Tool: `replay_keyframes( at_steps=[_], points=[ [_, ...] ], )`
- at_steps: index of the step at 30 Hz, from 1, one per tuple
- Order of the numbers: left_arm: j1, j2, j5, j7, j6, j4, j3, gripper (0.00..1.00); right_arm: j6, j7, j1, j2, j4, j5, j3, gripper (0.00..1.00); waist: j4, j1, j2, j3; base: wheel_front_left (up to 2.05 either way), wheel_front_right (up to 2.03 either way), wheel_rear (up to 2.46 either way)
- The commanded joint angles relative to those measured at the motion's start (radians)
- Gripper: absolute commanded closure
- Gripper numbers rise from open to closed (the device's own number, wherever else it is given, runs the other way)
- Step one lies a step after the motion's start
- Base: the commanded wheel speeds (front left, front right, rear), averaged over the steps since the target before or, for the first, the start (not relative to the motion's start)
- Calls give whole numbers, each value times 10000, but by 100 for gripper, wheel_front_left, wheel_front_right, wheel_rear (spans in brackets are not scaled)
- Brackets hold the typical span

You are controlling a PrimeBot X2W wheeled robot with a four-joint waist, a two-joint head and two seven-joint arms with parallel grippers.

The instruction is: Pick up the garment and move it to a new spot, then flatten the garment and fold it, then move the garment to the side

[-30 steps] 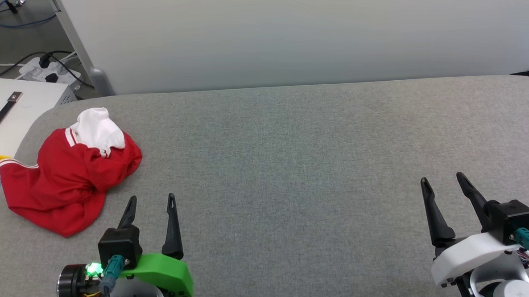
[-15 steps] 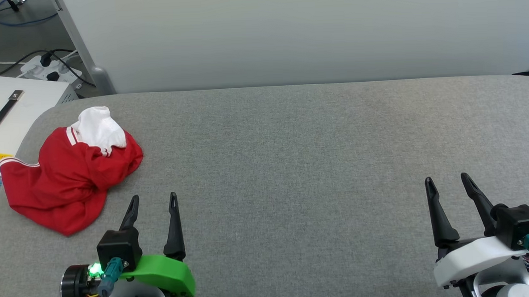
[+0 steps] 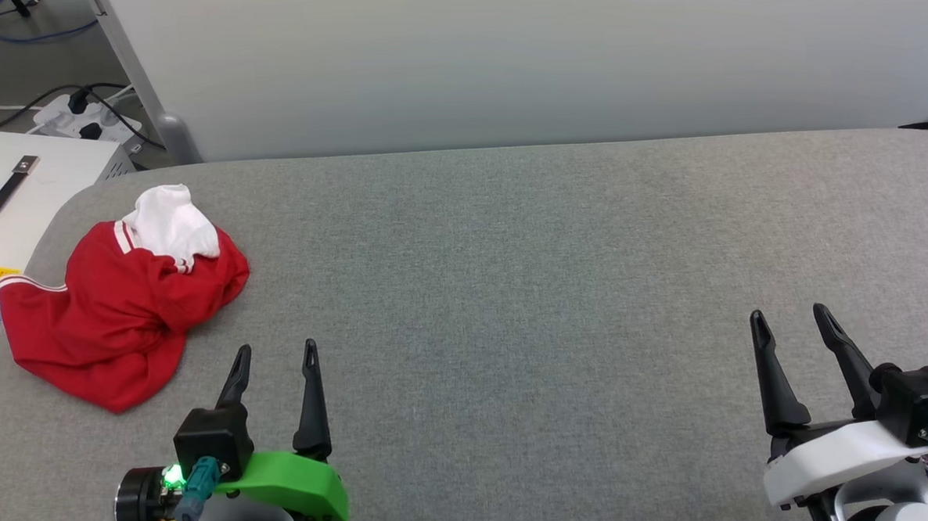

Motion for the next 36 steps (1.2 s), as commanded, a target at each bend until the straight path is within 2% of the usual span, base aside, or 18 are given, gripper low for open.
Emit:
replay_keyframes(
  at_steps=[1, 36],
  points=[
    [-88, -24, -56, -138, -6, 18, -13, 0, -4, -116, 135, -6, -67, 80, -8, 0, -3, 0, 0, 8, 0, 0, 0],
    [-51, -38, -370, -864, -11, 195, -340, 0, -6, -832, 532, -7, -226, 280, -28, 0, 5, 0, 0, -126, 0, 0, 0]
  ],
)
